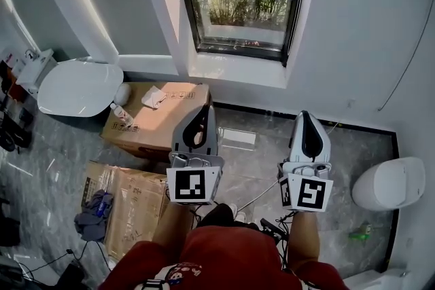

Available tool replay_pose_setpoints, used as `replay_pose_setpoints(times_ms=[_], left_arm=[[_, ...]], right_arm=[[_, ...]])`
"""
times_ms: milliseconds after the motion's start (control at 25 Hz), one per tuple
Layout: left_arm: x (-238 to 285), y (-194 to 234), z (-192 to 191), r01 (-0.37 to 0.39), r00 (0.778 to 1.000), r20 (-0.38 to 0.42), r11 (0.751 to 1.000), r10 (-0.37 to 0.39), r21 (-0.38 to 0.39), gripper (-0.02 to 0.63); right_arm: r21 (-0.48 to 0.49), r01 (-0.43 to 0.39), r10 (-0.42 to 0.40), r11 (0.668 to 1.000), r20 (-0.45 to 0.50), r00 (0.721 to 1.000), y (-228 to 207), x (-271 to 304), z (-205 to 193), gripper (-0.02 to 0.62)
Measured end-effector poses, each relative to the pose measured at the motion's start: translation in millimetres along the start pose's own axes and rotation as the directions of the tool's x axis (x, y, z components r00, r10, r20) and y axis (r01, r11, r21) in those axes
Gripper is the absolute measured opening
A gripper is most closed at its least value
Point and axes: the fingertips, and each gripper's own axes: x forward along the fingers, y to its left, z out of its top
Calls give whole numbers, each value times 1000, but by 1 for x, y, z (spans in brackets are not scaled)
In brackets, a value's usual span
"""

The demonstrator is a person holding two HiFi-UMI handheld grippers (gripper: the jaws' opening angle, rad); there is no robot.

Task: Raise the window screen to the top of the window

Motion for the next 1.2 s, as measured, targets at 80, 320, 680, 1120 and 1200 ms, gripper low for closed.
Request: replay_pose_setpoints(times_ms=[80, 320, 680, 1120, 1200], left_arm=[[3, -1, 1, -8, 1000, 4, 1000, 8, 0, 5], [16, 8, -3, -33, 999, 12, 999, 33, -2, 5], [60, 28, -27, -39, 999, 11, 999, 40, -19, 5], [151, 85, -55, -34, 999, 11, 999, 35, -35, 5], [168, 99, -61, -30, 1000, 8, 999, 30, -43, 5]], right_arm=[[0, -5, 5, 1000, -1, 1000, -3, 3, -1, 9], [6, -14, 14, 1000, 3, 1000, -6, 20, -9, 9], [-12, -20, 20, 1000, 7, 1000, -8, 70, -31, 9], [-40, -18, 18, 999, -3, 1000, 5, 175, -67, 9], [-41, -16, 15, 999, -10, 1000, 9, 196, -74, 9]])
